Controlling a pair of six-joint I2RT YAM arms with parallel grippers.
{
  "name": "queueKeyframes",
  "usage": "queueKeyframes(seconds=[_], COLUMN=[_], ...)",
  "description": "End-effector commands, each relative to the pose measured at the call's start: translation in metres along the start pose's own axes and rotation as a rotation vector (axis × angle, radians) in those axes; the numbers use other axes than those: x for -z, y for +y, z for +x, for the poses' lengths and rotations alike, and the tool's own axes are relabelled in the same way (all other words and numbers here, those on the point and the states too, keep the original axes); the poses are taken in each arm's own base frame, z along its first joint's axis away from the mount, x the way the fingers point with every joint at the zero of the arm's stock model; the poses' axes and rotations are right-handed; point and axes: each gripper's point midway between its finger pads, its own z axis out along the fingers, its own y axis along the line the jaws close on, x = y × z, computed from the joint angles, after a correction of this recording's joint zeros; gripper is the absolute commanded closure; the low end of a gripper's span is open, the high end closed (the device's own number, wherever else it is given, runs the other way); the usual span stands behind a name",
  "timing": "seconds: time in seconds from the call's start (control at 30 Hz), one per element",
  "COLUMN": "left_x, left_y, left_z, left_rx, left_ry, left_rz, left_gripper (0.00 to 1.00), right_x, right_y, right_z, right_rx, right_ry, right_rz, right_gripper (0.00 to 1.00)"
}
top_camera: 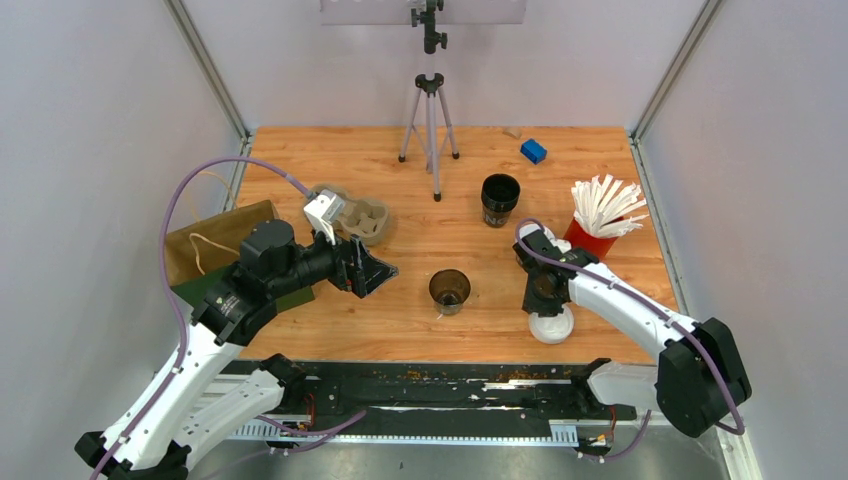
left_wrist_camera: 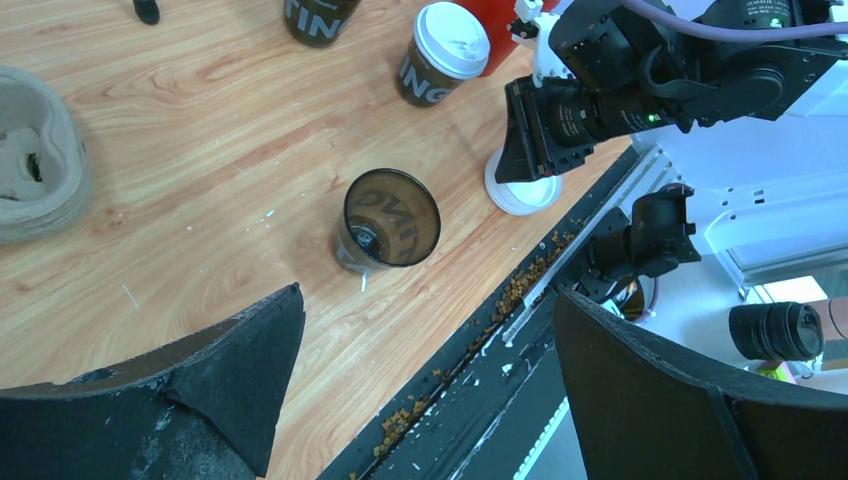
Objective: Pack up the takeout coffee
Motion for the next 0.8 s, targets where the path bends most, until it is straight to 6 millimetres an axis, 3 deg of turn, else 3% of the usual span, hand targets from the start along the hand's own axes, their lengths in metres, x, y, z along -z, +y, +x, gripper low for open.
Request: queueKeyframes(seconds=[0.0, 0.27, 0.4, 0.77], left_x=[-0.001, -0.001, -0.001, 0.000], left_y=[-0.002, -0.001, -0.001, 0.000], left_z=[-0.004, -0.004, -0.003, -0.006], left_rx=[-0.021, -0.018, -0.015, -0.020], left_ry=[-0.021, -0.018, -0.015, -0.016], left_rz=[0.009, 0.004, 0.003, -0.009], left_gripper=[0.00, 0.00, 0.00, 0.00], right_x=[-0.001, -0.001, 0.001, 0.035], right_y=[0.004, -0.001, -0.002, -0.012], right_z=[-0.009, -0.007, -0.006, -0.015], right_rx=[-0.005, 0.003, 0.011, 0.037], right_ry=[-0.038, -0.041, -0.051, -0.130], right_rz=[-0.004, 0.010, -0.003, -0.041], right_gripper=[0.78, 0.90, 1.00, 1.00])
